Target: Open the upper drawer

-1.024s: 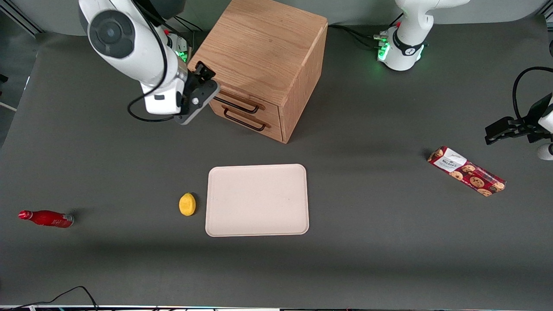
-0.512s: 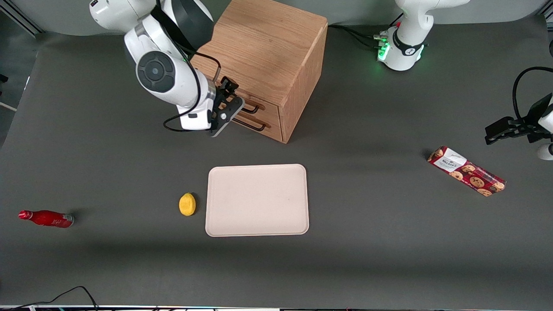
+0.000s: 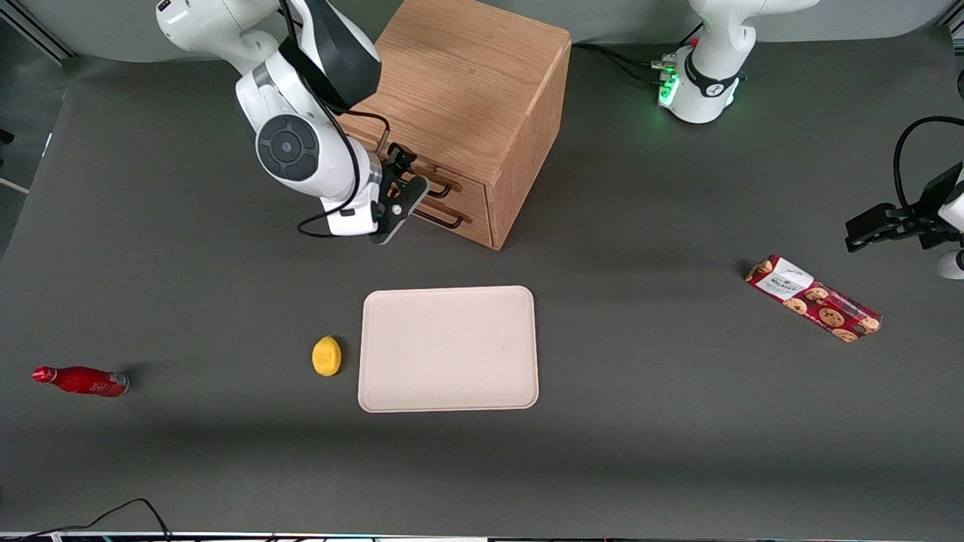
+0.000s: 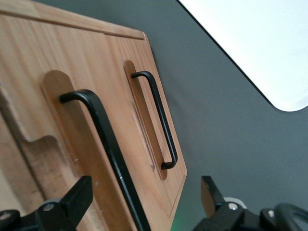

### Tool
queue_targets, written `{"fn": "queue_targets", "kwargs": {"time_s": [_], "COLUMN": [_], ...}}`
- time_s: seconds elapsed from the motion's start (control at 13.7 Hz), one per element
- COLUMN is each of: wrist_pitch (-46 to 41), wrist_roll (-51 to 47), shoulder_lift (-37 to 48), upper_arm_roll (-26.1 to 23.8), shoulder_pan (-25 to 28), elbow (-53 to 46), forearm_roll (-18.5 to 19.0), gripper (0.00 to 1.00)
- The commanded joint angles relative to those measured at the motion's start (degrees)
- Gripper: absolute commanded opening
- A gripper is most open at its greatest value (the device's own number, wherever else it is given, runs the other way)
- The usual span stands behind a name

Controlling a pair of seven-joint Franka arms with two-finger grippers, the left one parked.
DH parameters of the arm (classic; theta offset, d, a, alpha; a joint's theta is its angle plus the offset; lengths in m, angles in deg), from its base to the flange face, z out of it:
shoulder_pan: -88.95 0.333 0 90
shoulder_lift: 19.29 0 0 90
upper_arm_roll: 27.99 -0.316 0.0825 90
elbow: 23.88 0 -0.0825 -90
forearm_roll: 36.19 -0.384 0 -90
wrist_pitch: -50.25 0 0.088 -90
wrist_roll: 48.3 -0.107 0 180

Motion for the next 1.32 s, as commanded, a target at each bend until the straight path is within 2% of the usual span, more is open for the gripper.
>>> {"fn": "queue_targets", "kwargs": {"time_s": [0.0, 1.24], "wrist_pitch": [1.15, 3.96], "wrist_roll": [2.77, 2.95], "shoulder_lift": [0.86, -2.92], "upper_arm_roll": [-0.17, -0.17], "shoulder_pan": [-0.59, -0.24], "elbow": [2.11, 3.08], "forearm_roll": [-1.79, -1.71], "gripper": [1.0, 1.0]}}
